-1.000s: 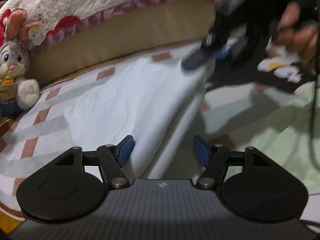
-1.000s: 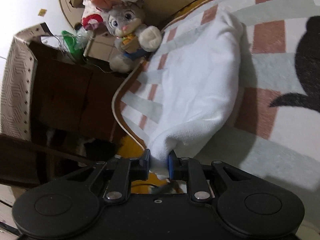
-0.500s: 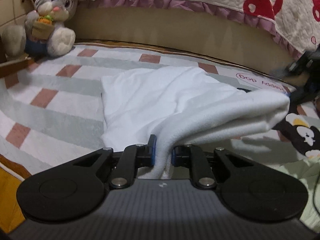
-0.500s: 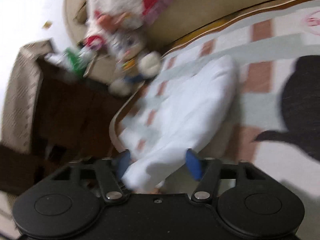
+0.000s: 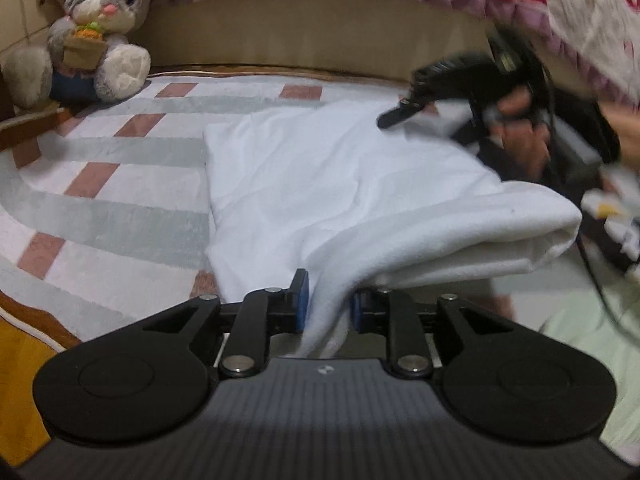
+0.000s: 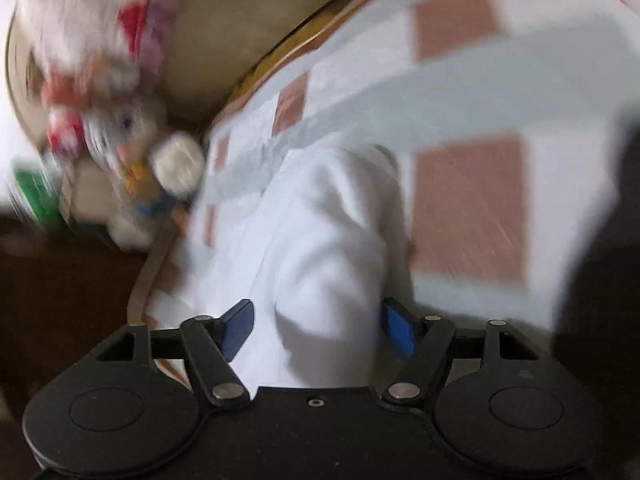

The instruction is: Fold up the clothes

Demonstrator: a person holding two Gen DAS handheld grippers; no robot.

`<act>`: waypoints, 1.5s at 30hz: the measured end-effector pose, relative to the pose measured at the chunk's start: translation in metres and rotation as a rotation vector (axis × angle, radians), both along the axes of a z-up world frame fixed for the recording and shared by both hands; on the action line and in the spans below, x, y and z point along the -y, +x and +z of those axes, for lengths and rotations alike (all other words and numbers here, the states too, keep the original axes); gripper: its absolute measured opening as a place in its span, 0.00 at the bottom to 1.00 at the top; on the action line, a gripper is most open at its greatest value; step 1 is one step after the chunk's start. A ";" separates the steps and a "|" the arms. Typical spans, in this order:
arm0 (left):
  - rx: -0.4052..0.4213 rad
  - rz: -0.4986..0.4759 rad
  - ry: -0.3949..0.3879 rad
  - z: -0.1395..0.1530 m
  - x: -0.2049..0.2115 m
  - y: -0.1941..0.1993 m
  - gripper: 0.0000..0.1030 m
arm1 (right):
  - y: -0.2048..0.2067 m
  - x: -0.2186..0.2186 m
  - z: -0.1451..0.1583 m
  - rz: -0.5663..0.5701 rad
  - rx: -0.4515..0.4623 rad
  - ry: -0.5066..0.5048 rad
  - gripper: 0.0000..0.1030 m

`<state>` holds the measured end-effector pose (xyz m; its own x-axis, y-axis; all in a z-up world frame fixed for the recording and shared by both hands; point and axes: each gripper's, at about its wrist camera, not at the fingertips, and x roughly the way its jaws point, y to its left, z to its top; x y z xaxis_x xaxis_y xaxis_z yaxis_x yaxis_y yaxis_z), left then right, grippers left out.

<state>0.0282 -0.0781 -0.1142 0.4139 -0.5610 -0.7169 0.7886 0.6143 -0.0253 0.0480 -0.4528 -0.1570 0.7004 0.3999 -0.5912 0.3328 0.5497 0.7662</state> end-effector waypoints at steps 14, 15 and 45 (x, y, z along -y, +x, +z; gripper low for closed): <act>0.184 -0.003 0.088 -0.017 0.039 -0.004 0.19 | -0.032 0.036 0.045 0.002 0.179 -0.420 0.26; 0.105 0.034 0.076 -0.016 0.034 -0.002 0.23 | -0.031 0.038 0.035 -0.001 0.151 -0.419 0.27; -0.390 0.380 -0.339 -0.032 0.020 0.059 0.12 | -0.020 0.037 0.031 -0.001 0.227 -0.309 0.23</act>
